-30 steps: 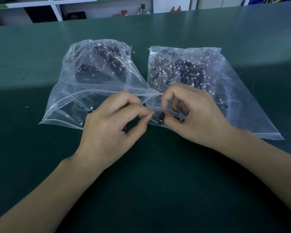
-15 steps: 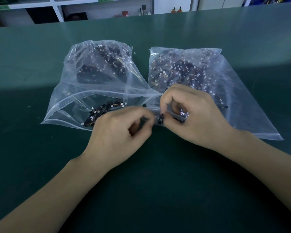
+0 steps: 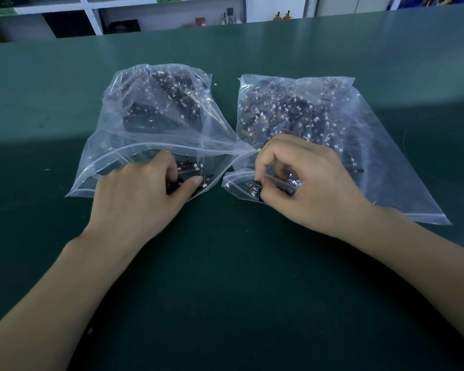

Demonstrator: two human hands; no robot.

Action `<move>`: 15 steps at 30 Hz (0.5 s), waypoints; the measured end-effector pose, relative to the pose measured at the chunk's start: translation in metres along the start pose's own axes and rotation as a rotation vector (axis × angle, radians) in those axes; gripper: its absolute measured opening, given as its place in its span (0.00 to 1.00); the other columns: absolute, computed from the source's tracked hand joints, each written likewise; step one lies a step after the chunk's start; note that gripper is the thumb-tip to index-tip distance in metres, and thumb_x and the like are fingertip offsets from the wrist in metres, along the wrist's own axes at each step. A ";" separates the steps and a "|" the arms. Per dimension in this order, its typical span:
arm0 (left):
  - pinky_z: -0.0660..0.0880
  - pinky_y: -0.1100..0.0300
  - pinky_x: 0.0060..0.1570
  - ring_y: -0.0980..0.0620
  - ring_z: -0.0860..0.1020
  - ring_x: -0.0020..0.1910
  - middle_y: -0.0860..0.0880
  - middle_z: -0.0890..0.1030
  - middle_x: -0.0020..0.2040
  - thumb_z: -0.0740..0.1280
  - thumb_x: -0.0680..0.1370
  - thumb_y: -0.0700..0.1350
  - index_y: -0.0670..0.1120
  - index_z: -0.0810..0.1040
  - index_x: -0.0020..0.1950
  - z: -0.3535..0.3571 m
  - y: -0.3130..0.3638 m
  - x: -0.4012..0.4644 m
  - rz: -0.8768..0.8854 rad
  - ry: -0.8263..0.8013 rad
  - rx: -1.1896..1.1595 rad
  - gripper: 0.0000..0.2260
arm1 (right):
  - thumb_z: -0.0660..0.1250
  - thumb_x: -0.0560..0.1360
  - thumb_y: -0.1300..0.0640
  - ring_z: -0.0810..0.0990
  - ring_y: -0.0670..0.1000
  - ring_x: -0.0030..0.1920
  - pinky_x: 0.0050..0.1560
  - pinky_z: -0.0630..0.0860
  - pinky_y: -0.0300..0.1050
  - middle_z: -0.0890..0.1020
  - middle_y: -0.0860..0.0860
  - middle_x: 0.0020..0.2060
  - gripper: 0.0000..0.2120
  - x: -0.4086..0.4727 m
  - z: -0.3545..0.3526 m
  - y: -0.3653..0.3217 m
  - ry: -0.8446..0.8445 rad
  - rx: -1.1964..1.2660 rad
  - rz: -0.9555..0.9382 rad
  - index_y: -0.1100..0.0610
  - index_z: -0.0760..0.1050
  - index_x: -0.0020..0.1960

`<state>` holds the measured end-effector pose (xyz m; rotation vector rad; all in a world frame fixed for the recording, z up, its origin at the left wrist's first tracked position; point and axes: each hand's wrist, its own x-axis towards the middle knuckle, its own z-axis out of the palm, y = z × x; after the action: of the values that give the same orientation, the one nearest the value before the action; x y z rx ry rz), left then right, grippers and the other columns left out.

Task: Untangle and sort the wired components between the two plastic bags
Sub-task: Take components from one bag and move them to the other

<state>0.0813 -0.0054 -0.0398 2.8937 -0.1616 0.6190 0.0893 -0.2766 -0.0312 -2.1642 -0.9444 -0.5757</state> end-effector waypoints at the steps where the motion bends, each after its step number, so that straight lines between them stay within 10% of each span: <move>1: 0.69 0.53 0.37 0.46 0.76 0.36 0.58 0.74 0.33 0.64 0.77 0.71 0.55 0.72 0.44 0.000 -0.001 0.001 -0.009 -0.020 -0.002 0.20 | 0.70 0.73 0.67 0.75 0.54 0.34 0.38 0.75 0.50 0.72 0.35 0.42 0.08 0.000 0.000 0.000 0.000 -0.002 -0.003 0.55 0.78 0.47; 7: 0.65 0.59 0.34 0.62 0.73 0.34 0.58 0.73 0.31 0.68 0.74 0.70 0.58 0.74 0.42 -0.004 -0.004 0.002 0.083 -0.084 -0.097 0.16 | 0.70 0.72 0.66 0.76 0.54 0.34 0.38 0.75 0.51 0.72 0.35 0.43 0.08 0.000 0.000 0.000 -0.008 -0.006 -0.008 0.55 0.78 0.47; 15: 0.66 0.60 0.33 0.54 0.75 0.36 0.59 0.77 0.37 0.74 0.76 0.58 0.57 0.80 0.43 -0.002 -0.002 0.003 0.141 0.059 -0.103 0.08 | 0.70 0.73 0.65 0.76 0.53 0.34 0.38 0.76 0.54 0.73 0.39 0.42 0.07 0.000 -0.001 0.001 -0.026 -0.022 0.005 0.55 0.79 0.47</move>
<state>0.0833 -0.0035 -0.0376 2.7786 -0.3808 0.6964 0.0896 -0.2778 -0.0309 -2.1982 -0.9506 -0.5593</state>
